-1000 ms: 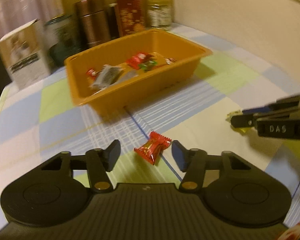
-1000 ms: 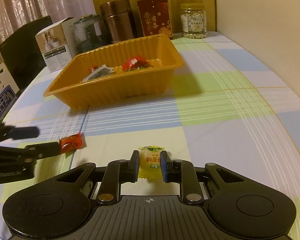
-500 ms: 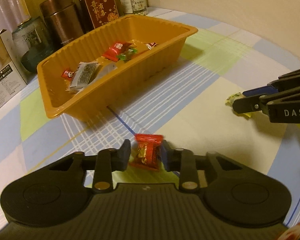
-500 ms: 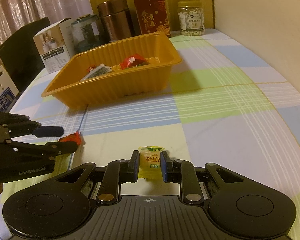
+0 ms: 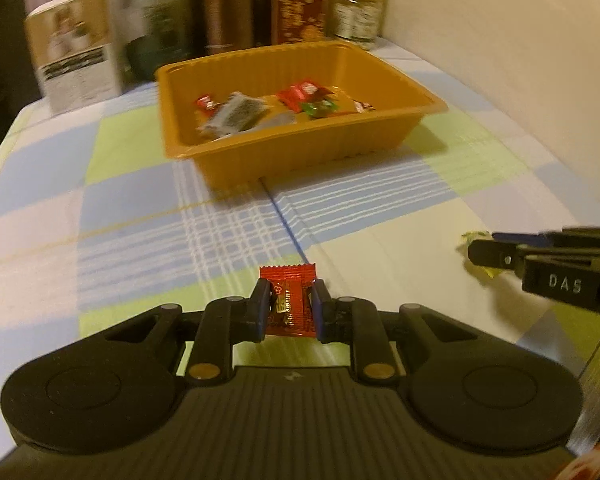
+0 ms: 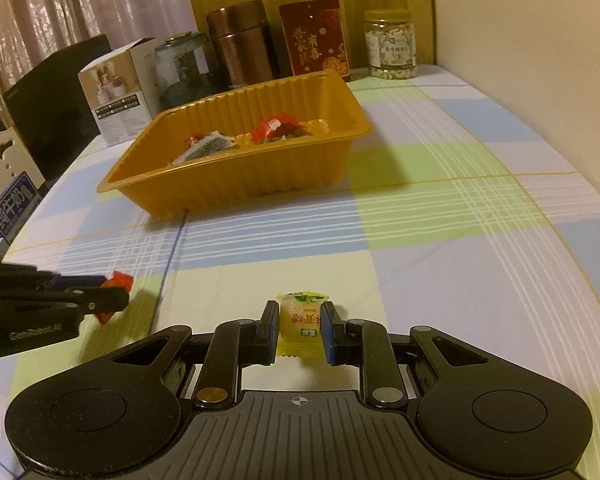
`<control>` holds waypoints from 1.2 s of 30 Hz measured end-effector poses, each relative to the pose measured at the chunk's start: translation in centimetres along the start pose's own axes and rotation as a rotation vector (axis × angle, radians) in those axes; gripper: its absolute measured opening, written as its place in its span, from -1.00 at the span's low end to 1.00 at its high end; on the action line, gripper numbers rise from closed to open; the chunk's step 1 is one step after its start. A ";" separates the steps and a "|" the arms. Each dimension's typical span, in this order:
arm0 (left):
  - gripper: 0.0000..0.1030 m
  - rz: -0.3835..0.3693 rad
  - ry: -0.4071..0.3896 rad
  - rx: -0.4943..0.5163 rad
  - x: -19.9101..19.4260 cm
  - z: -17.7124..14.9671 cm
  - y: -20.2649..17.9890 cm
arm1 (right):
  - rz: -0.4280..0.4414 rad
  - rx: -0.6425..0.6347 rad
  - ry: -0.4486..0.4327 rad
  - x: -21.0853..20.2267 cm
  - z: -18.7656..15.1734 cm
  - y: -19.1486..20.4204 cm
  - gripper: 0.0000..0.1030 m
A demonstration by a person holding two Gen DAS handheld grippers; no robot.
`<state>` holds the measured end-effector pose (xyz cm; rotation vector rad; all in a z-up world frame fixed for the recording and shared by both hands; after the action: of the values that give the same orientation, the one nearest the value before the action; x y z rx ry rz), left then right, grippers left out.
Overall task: Organize snacks
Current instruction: 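Carry the red and yellow candies over the tray with both tools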
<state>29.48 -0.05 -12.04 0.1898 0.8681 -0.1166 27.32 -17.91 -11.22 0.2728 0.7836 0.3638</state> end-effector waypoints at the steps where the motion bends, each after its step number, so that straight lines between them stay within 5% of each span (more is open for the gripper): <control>1: -0.63 0.009 0.003 -0.015 -0.4 -0.1 0.1 | 0.003 0.001 -0.002 -0.2 0.0 0.2 -0.57; 13: -0.63 0.037 0.000 -0.162 -5.1 -0.8 0.8 | 0.042 -0.001 -0.015 -2.9 -0.3 2.4 -0.57; 36: -0.63 0.028 -0.046 -0.159 -8.1 0.6 0.5 | 0.051 -0.038 -0.048 -6.0 1.6 3.7 -0.57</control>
<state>24.82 0.55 -5.40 0.0504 0.8248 -0.0254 23.72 -17.23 -4.95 0.2653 0.7224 0.4178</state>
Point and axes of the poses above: each gripper's, at about its wrist camera, not at the fingertips, and x roughly the way its jaws point, y to its left, z to its top, the point moved 2 cm from there along x, roughly the way its jaws point, and after that the axes turned 13 degrees about z, right-handed, at the moved point
